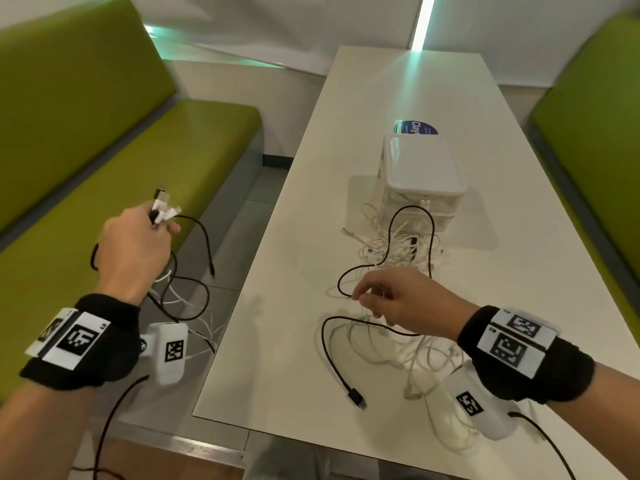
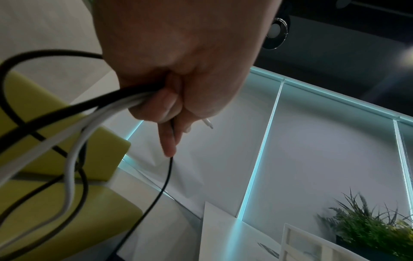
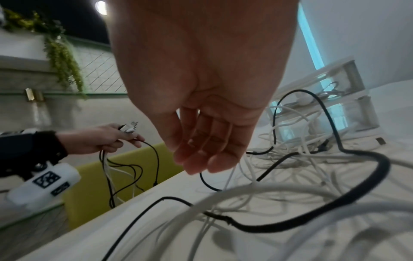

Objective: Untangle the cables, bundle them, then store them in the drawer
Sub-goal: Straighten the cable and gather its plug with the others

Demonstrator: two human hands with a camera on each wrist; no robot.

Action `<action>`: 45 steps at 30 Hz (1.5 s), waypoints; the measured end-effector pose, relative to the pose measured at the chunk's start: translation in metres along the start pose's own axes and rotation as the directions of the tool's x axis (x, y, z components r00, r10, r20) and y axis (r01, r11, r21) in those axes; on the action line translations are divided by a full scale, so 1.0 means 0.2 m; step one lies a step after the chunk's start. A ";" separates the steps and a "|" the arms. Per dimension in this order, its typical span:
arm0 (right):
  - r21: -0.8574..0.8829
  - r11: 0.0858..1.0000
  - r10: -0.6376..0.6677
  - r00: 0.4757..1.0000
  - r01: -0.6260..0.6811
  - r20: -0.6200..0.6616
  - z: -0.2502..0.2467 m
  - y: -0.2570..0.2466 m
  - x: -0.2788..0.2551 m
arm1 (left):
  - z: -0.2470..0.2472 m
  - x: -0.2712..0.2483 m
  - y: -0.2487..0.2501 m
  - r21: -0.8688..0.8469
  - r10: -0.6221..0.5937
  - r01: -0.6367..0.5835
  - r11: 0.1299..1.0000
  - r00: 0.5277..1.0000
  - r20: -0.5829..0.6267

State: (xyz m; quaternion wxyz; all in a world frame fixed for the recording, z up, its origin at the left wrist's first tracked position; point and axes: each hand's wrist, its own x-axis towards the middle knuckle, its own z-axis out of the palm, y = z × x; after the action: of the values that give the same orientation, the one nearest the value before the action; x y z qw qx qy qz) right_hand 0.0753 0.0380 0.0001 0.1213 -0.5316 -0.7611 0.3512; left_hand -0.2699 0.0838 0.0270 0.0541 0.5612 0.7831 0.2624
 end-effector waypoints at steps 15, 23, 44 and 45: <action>-0.464 0.872 -0.042 0.968 0.156 0.248 0.24 -0.07 0.05 | 0.11 -0.12 0.14 -0.305 0.104 -0.046 0.951 0.978 0.178; -0.503 0.839 -0.093 0.965 0.208 0.244 0.23 -0.05 0.04 | 0.15 -0.19 0.23 -0.390 0.303 -0.187 0.902 0.916 0.263; 0.092 0.993 -0.049 0.972 0.072 -0.229 -0.03 -0.02 -0.11 | 0.26 -0.63 0.68 -0.897 0.268 0.158 0.412 0.921 0.285; 0.067 0.995 -0.057 0.976 0.072 -0.209 -0.02 -0.01 -0.10 | 0.27 -0.63 0.69 -0.886 0.273 0.148 0.440 0.918 0.289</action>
State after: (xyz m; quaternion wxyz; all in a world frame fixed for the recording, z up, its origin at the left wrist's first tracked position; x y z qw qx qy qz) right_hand 0.0839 0.0219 0.0086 0.2310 -0.5353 -0.7477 0.3181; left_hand -0.0870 0.0205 0.0189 0.4869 0.5162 0.4755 0.5200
